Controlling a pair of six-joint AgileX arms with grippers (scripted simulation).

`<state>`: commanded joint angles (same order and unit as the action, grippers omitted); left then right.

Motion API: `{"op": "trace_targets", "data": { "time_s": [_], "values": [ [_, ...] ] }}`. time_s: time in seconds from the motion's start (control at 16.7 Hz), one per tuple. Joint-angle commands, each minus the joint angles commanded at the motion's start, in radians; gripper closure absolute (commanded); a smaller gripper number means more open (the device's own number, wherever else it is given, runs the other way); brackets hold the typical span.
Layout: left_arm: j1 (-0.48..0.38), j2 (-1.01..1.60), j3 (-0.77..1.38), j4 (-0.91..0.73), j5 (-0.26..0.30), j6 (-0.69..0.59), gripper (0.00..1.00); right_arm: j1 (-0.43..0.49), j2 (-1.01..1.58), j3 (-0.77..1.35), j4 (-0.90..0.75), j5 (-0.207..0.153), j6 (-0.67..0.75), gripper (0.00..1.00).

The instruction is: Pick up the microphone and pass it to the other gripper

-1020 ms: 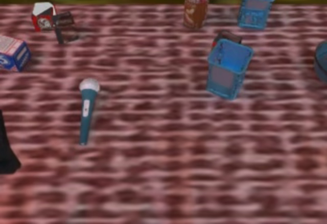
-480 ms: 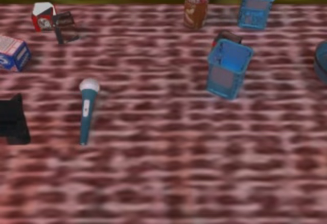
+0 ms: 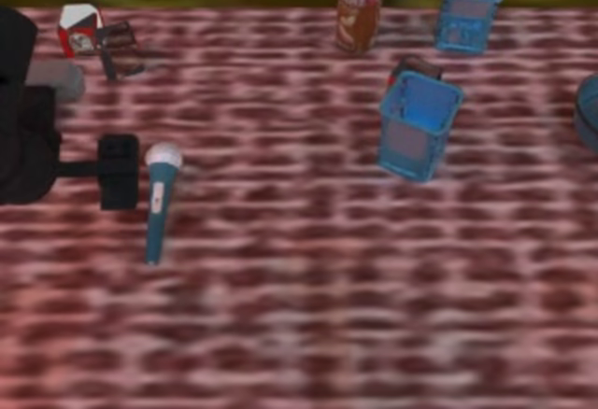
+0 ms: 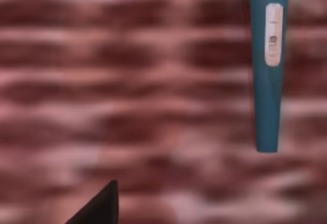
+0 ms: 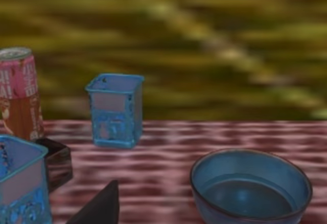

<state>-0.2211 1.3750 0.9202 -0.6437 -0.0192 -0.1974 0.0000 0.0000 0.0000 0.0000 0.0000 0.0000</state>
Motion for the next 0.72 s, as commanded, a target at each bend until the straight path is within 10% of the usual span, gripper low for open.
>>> {"op": "trace_targets", "data": {
  "time_s": [0.72],
  "values": [
    [-0.088,0.520,0.380,-0.239,-0.005,-0.080,0.00,0.000,0.000,0.000,0.000,0.000,0.000,0.00]
  ]
}}
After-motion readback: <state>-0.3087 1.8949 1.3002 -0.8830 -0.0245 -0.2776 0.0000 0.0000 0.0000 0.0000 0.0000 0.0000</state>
